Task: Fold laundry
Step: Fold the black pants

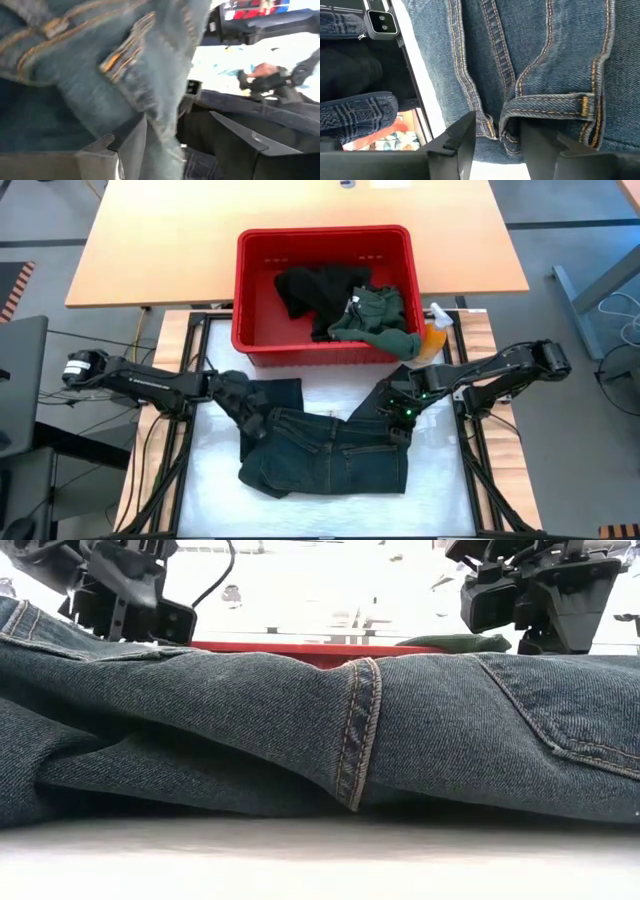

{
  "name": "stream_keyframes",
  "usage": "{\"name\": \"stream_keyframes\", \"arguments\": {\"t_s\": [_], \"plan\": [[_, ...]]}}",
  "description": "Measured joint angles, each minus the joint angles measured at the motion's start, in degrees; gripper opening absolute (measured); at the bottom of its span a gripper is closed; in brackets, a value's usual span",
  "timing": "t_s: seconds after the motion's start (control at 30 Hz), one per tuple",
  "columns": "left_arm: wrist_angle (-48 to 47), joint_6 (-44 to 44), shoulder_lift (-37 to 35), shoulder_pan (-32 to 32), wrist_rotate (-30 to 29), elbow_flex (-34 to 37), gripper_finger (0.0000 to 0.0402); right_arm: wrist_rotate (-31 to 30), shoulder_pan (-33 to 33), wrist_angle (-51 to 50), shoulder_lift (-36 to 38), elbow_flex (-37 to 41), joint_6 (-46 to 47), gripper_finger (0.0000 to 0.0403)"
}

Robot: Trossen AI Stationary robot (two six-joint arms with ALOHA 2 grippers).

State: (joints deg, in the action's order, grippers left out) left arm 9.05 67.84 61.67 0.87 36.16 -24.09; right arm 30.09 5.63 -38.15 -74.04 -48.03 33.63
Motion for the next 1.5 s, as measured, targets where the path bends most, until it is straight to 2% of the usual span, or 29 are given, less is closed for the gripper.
{"name": "stream_keyframes", "arguments": {"t_s": [0.17,0.3,0.47,0.63,0.8,1.07,1.27,1.37,1.5], "plan": [[-1.5,-1.1,-4.6,4.9,-0.5,0.0,0.0201,-0.1,0.0,0.0,0.0,0.0,0.0,0.0181],[-9.7,-1.4,-8.3,7.7,-5.9,-0.1,0.02,-0.6,0.0,0.3,0.0,0.0,0.0,0.0181],[-18.6,-2.7,-8.8,7.7,-11.0,0.0,0.0186,-1.5,0.0,0.7,0.0,0.0,-0.2,0.0182],[-19.2,-1.2,-7.9,6.7,-12.9,0.0,0.0179,-1.6,0.0,0.9,0.0,0.0,-0.2,0.0182],[-16.9,0.3,-4.5,6.3,-17.5,0.0,0.0179,-1.8,0.0,1.8,0.0,0.0,-0.4,0.0182],[-10.9,0.3,5.4,5.5,-16.8,0.0,0.02,-2.5,0.0,3.7,0.0,0.0,0.0,0.0182],[-6.2,0.2,11.5,4.6,-16.9,0.0,0.0211,-2.7,0.0,2.1,0.0,0.0,4.0,0.0177],[-0.6,0.2,13.3,3.7,-17.2,0.0,0.0192,-4.4,0.6,0.3,0.0,0.0,8.4,0.0173],[2.4,-0.3,14.5,2.9,-19.0,0.0,0.013,-10.1,2.4,-0.6,0.0,0.0,14.0,0.0168]]}}
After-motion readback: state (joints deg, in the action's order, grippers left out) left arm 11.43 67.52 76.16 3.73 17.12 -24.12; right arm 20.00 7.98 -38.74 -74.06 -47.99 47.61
